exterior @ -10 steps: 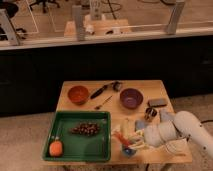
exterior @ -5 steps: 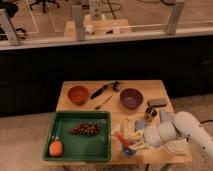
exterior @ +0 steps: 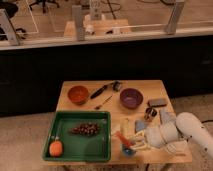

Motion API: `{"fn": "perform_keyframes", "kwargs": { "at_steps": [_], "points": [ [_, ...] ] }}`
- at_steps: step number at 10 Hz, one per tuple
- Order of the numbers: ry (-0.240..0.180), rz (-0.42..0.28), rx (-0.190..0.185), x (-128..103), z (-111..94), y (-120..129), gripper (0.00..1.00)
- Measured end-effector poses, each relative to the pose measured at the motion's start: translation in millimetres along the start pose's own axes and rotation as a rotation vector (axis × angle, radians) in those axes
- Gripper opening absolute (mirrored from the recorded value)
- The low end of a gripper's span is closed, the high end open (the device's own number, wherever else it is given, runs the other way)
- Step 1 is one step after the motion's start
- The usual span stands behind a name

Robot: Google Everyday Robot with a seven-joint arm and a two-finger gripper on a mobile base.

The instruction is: Place pepper in plastic cup

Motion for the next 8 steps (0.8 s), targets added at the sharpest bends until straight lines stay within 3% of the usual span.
{"fn": "perform_keyframes", "kwargs": {
  "at_steps": [5,8],
  "points": [
    [-0.018,0.008,0.001,1.4,-1.8,2.2,0.01],
    [-0.026,0.004,-0.014,0.7,1.0,2.1,0.27]
  ]
}}
